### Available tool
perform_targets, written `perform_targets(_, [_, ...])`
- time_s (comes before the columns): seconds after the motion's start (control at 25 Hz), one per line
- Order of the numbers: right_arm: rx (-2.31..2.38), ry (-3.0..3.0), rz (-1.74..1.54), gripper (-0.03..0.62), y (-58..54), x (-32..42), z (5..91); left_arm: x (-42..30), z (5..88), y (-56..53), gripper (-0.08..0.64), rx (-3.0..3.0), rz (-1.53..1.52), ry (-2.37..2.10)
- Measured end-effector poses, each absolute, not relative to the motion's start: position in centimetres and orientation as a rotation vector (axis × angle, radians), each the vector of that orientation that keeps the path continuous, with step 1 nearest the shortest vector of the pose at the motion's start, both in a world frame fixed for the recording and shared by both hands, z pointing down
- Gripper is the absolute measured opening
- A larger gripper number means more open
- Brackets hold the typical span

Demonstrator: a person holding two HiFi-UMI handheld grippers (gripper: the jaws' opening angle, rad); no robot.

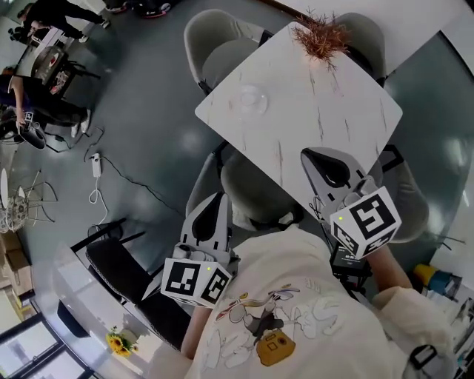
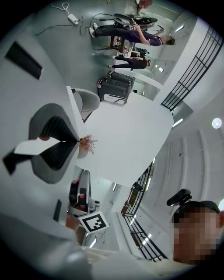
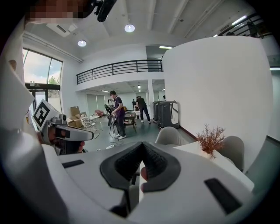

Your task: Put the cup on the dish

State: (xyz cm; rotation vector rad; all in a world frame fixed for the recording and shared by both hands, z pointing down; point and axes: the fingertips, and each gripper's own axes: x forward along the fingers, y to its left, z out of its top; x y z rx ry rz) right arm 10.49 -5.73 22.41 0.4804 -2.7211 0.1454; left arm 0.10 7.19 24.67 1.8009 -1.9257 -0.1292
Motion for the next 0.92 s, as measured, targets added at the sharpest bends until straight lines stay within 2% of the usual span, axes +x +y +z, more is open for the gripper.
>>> perform_targets(0.6, [0.425,-2.732,0.168,0.005,-3.1,11.6,23.1,3.1,25.2,8.9,0.004,1.782,-0.134,-1.892])
perform_targets(0.92, [0.363,-2.703,0.280,0.005,-3.0,11.4,25.0,1.9,25.5,9.1,0.003,1.753,-0.176,-1.936])
